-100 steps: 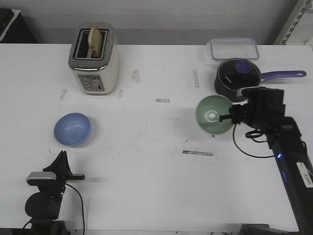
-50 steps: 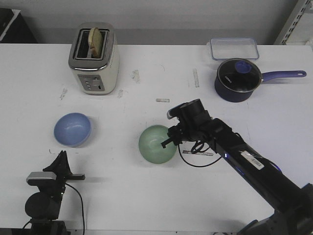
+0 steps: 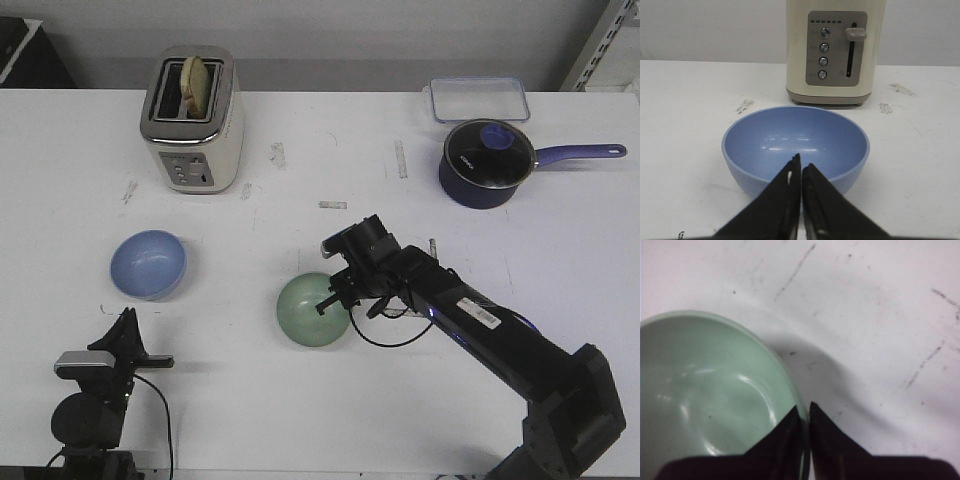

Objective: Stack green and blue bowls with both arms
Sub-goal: 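Carry the green bowl toward the table centre and set it down, then release the green bowl and retract the right gripper to rest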

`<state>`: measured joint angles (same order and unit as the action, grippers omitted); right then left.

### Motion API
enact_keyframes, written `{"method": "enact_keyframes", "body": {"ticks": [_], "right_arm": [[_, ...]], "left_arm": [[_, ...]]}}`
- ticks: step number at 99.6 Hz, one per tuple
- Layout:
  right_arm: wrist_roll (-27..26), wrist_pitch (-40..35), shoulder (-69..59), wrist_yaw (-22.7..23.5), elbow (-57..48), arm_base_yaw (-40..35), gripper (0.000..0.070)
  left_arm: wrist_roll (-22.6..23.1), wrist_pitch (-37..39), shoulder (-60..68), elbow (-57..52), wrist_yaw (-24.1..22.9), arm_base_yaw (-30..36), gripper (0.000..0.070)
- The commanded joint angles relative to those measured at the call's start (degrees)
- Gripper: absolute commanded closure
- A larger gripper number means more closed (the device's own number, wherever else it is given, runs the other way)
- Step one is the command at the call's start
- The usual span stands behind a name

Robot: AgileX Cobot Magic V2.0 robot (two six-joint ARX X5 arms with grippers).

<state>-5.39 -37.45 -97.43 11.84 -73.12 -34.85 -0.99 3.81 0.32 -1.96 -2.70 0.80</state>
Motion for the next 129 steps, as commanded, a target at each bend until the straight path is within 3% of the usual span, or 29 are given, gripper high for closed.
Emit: {"method": "enact_keyframes", "body": {"ticks": [1, 7, 24, 30, 53, 66, 73, 83, 87, 104, 129], "right_arm": [[-0.5, 0.7, -1.3, 0.2, -0.8, -0.4, 0.068], [-0.4, 0.6, -1.3, 0.7, -0.8, -0.4, 0.061], [-0.3, 0.7, -1.0, 2.3, -0.9, -0.4, 0.0262], [-0.3, 0.5, -0.9, 2.3, -1.4, -0.4, 0.0228], [2.2, -3.5, 1.0, 1.8, -8.2, 1.2, 0.0229], [3.0, -3.7, 4.4, 0.0, -11.3, 3.5, 0.0263], [3.1, -3.2, 7.1, -1.4, -11.7, 5.4, 0.0392], [3.3, -3.4, 11.3, -3.5, -11.7, 8.5, 0.0642], [3.3, -4.0, 12.8, -4.7, -11.7, 9.9, 0.0697], [4.2, -5.6, 20.0, -11.8, -8.2, 15.2, 0.0699], [5.3, 3.7, 35.7, -12.3, 12.2, 22.0, 0.0699]], "left_arm": [[-0.1, 0.8, 0.0, 1.2, 0.1, 0.0, 0.0698], [-0.1, 0.8, 0.0, 1.2, 0.1, 0.0, 0.0698], [-0.1, 0.8, 0.0, 1.2, 0.1, 0.0, 0.0698], [-0.1, 0.8, 0.0, 1.2, 0.1, 0.0, 0.0698], [-0.1, 1.1, 0.0, 1.2, 0.1, 0.0, 0.0698], [-0.1, 2.1, 0.0, 1.2, 0.1, 0.0, 0.0698], [-0.1, 2.3, 0.0, 1.2, 0.1, 0.0, 0.0698], [-0.1, 2.3, 0.0, 1.2, 0.1, 0.0, 0.0698], [-0.1, 2.3, 0.0, 1.2, 0.1, 0.0, 0.0698], [-0.1, 2.3, 0.0, 1.2, 0.1, 0.0, 0.0698], [-0.1, 2.3, 0.0, 1.2, 0.1, 0.0, 0.0698]]}}
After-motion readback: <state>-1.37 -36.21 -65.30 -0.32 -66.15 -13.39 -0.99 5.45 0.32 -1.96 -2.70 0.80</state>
